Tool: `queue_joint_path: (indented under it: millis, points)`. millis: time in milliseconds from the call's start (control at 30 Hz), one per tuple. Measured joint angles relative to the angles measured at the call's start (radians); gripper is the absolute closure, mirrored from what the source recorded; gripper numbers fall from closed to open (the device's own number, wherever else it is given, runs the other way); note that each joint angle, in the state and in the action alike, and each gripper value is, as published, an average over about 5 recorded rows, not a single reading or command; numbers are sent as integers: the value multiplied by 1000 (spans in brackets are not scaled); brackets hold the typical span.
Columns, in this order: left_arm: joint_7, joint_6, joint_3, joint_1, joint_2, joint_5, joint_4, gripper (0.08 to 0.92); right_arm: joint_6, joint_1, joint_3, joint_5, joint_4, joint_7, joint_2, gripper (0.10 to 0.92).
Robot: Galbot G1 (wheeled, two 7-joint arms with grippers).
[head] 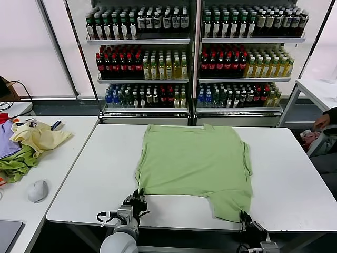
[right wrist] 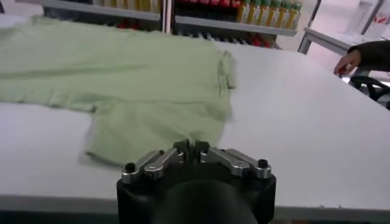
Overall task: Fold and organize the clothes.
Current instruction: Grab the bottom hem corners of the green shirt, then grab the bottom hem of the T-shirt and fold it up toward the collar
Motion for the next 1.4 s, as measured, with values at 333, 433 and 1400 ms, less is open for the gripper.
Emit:
queue_joint_path:
  millis: [333,433,1400]
  points:
    - [31,-54,-15,6,34,-10,-89,898,31,126,15,61,-8,1,-59,913]
    - [40,-63,-14,-5,47,-14,-110,898,33,181,12,76,-33,3,-77,913]
    - [58,-37,110,-364,57,20,167,898,55,724,-145,54,-486,-25,-145,913]
